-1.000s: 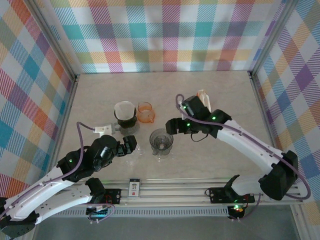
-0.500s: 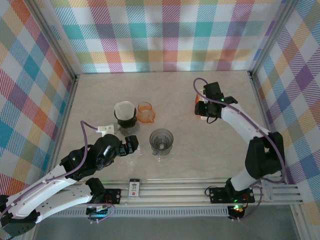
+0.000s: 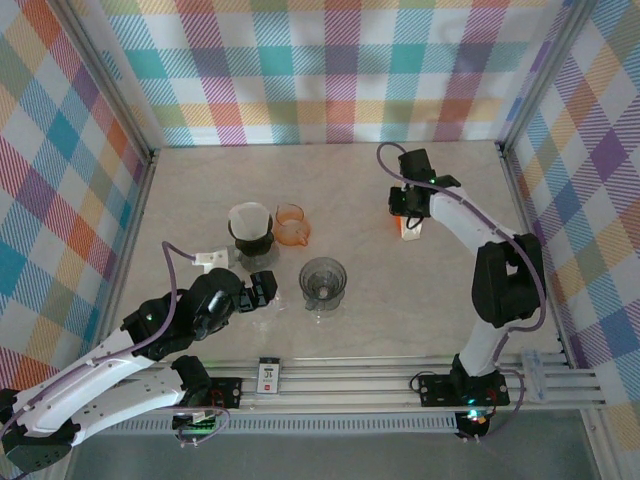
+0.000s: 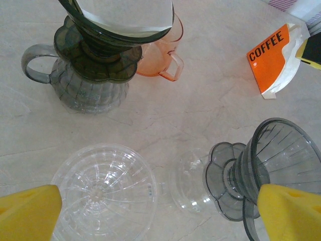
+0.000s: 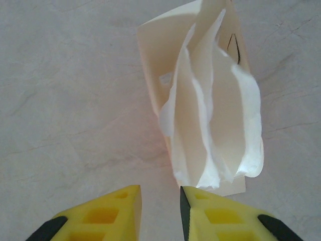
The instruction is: Place the coffee filter in the dripper
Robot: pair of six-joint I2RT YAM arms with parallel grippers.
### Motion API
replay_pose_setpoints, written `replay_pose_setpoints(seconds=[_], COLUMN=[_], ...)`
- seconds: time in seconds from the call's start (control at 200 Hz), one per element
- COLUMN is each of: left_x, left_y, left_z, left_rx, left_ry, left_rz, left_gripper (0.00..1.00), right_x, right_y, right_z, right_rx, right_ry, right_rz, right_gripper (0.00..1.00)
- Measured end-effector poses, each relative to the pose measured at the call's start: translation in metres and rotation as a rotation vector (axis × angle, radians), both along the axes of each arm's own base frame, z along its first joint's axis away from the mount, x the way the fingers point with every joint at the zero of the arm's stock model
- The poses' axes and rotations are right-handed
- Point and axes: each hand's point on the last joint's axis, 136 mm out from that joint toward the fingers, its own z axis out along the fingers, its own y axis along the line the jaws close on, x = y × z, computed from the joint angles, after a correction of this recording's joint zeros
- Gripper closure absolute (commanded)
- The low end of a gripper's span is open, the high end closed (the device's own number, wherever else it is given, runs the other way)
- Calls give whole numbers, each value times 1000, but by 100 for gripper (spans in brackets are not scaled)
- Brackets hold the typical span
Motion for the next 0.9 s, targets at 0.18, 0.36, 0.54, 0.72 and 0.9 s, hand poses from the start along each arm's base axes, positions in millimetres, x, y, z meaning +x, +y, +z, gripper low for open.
replay_pose_setpoints(seconds=[0.18,0.36,0.54,0.72,0.9], left_x=[1,1,1,1,1], left_y=[0,0,0,0,0], left_z=[-1,-1,-2,-2,-2], left_rx=[8,10,13,13,13], left_ry=[2,1,3,3,3], left_rz=[4,5,5,6,5], left_gripper=[0,0,0,0,0], right_x=[7,14,19,20,23], right_y=[-5,-4,-2,-3,-5], right_z=[-11,-13,-16,-20,-17], right_rx=[-13,-15,-17,-20,-20], right_ry=[19,20,24,32,25], right_rz=[-13,-11,-11,-14,-20], right_gripper=[74,75,76,81,89])
